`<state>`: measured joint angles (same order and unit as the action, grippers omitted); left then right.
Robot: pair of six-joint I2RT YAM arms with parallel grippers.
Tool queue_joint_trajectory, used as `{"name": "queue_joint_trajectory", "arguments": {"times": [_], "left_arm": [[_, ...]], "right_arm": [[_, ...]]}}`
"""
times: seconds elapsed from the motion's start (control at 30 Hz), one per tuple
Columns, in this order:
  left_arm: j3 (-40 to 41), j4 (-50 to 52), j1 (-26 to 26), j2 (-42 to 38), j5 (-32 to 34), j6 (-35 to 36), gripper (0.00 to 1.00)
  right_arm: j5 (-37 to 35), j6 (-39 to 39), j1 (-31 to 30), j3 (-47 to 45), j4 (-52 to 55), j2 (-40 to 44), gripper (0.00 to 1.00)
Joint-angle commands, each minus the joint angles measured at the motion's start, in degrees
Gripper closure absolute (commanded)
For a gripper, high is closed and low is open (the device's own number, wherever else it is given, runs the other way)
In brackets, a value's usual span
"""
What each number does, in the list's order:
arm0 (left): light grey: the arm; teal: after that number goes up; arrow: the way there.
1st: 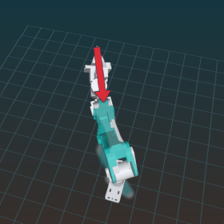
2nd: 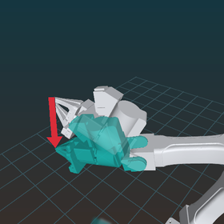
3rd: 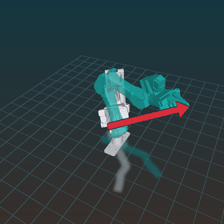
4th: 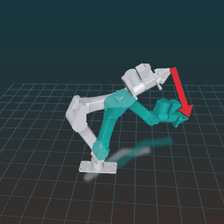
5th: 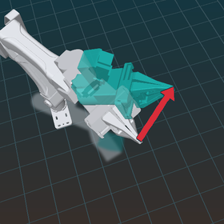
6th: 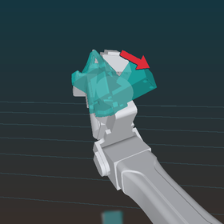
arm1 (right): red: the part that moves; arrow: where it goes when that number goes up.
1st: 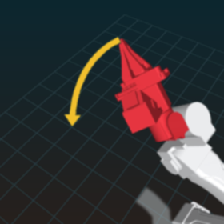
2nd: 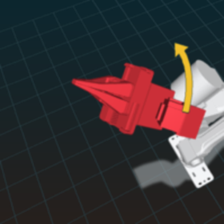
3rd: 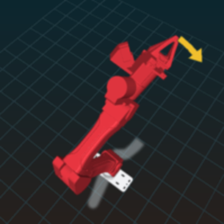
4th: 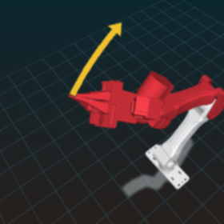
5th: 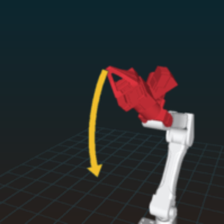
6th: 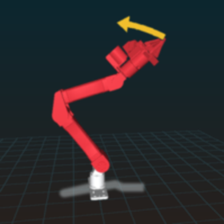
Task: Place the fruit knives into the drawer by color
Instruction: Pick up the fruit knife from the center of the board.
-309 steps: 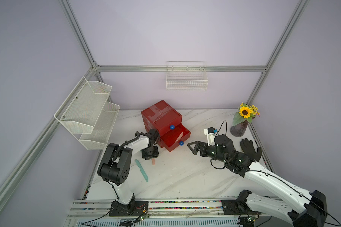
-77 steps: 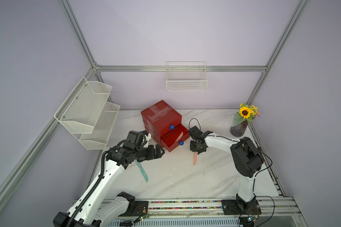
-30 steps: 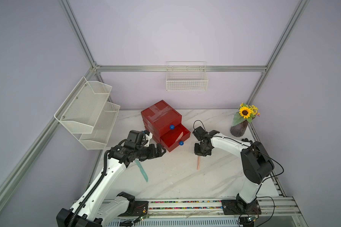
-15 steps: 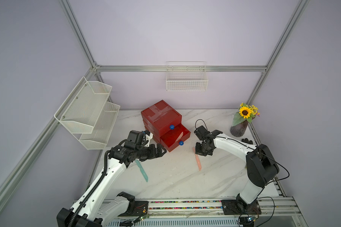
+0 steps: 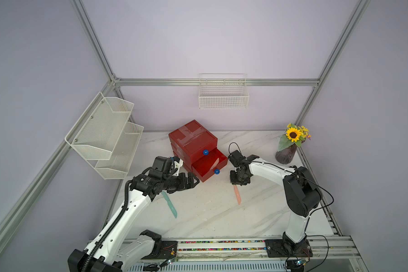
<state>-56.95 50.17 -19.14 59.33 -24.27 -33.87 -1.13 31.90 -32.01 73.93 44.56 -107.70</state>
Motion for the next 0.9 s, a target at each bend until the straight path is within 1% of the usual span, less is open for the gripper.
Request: {"name": "queue_joint_trajectory", "arguments": {"times": [0.0, 0.37, 0.57, 0.87], "left_arm": [[0.52, -1.55, 0.47, -0.78, -0.60, -0.56, 0.00], [1.84, -1.82, 0.71, -0.51, -0.72, -1.05, 0.00], [2.42, -2.07, 0.77, -0.53, -0.83, -1.11, 0.00], [3.62, -3.06, 0.87, -0.44, -1.47, -1.52, 0.00]], "right_arm": [[-0.50, -2.35, -0.32, 0.94, -0.87, -2.02, 0.63], [0.97, -5.49, -1.14, 1.66, -0.81, -5.95, 0.64], [0.32, -5.07, -2.17, -0.59, 0.59, -4.48, 0.63], [0.55, -4.57, -2.18, -3.13, 1.71, -2.89, 0.64]]}}
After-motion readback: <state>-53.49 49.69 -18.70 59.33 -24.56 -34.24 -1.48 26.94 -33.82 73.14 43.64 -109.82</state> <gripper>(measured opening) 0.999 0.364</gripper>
